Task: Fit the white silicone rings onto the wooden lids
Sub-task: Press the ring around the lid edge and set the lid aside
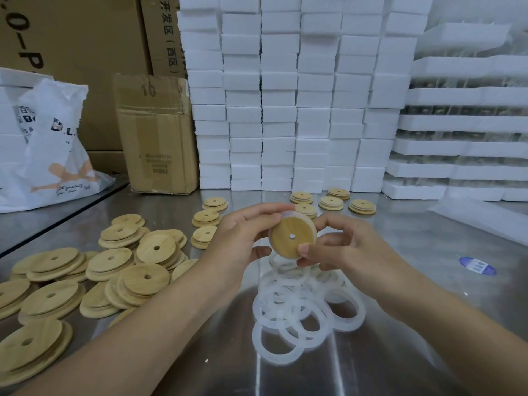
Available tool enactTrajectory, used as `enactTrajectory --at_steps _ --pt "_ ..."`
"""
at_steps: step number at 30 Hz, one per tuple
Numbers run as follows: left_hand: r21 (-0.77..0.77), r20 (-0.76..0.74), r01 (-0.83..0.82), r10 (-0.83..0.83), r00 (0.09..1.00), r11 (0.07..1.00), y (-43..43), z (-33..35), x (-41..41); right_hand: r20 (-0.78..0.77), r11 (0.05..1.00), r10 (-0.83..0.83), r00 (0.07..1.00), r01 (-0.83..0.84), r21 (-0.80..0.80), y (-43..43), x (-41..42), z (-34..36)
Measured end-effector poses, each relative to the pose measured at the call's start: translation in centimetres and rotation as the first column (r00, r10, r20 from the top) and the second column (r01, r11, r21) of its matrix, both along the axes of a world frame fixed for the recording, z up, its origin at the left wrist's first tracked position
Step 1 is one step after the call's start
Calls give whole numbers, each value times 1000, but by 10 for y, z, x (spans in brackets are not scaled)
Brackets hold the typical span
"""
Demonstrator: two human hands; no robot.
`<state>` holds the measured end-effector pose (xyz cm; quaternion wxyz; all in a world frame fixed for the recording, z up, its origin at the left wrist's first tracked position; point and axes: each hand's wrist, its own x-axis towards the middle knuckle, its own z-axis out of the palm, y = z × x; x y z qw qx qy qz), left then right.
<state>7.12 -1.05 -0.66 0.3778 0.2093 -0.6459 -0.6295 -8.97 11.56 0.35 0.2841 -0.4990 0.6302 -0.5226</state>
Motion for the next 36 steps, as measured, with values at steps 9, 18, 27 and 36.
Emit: enactTrajectory --at_steps 9,18,27,36 --pt "-97 17 -117 119 993 988 -2 0 -1 -24 999 -35 999 35 -4 -1 2 -1" --pt "-368 30 -175 200 979 913 -11 -2 1 -79 993 -113 990 112 -26 -2 -2 -4" --pt "-235 57 -201 220 974 951 -4 -8 -5 -113 978 -203 973 194 -80 -5 -4 -7" --pt "-184 7 -267 273 962 946 -3 -8 -6 -167 975 -214 962 200 -95 -5 -2 -9"
